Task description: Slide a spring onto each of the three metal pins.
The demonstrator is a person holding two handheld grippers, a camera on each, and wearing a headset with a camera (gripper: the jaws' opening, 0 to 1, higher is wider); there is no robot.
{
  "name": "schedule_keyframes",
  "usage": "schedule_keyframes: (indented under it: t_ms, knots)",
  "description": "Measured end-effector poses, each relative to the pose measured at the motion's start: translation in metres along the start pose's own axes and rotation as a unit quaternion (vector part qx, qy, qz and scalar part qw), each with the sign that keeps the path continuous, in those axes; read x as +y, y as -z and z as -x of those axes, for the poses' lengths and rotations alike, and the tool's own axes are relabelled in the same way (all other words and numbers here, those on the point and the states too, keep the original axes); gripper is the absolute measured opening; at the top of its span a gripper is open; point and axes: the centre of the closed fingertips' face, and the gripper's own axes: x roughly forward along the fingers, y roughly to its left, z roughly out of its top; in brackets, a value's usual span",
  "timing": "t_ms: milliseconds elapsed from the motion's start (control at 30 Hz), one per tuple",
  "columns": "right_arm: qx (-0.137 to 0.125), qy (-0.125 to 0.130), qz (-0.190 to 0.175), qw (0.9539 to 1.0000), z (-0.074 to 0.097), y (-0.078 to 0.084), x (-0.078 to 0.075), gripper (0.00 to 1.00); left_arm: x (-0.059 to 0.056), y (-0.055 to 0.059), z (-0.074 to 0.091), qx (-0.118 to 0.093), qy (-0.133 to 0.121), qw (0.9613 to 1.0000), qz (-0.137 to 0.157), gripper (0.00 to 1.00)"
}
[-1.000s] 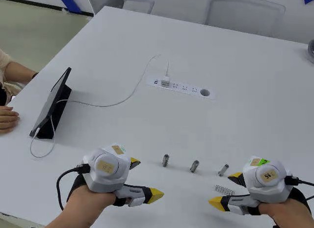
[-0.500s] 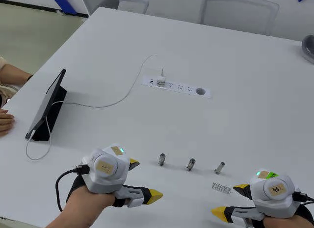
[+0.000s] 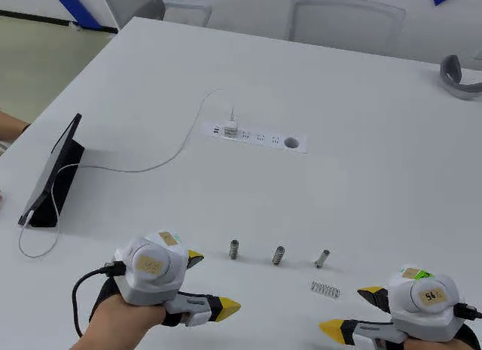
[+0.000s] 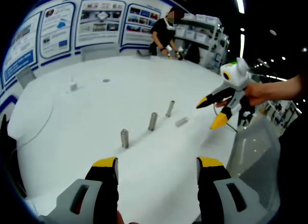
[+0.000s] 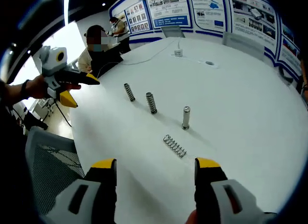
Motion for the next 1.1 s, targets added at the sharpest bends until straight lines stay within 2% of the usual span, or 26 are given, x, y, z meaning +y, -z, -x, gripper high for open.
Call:
schedule_keyframes:
  t_ms: [367, 433, 600, 733, 1100]
  knots:
    - [-0.038, 0.012, -0.044, 0.9983, 0.013, 0.005, -0.010, 0.69, -0.006, -0.008, -0.010, 0.004, 0.008, 0.9999, -0.007, 0.68]
    - [-0.042, 0.006, -0.053, 0.9977, 0.015, 0.008, -0.011, 0.70, -0.009, -0.009, -0.013, 0.005, 0.010, 0.9999, -0.010, 0.68]
    - [-0.041, 0.010, -0.058, 0.9974, 0.019, 0.017, -0.015, 0.72, -0.012, -0.010, -0.017, 0.006, 0.014, 0.9998, -0.012, 0.68]
    - [-0.055, 0.007, -0.077, 0.9955, 0.021, 0.016, -0.015, 0.73, -0.015, -0.012, -0.018, 0.007, 0.015, 0.9998, -0.014, 0.68]
    - [-0.066, 0.014, -0.079, 0.9946, 0.029, 0.017, -0.017, 0.74, -0.026, -0.018, -0.029, 0.003, 0.026, 0.9994, -0.023, 0.68]
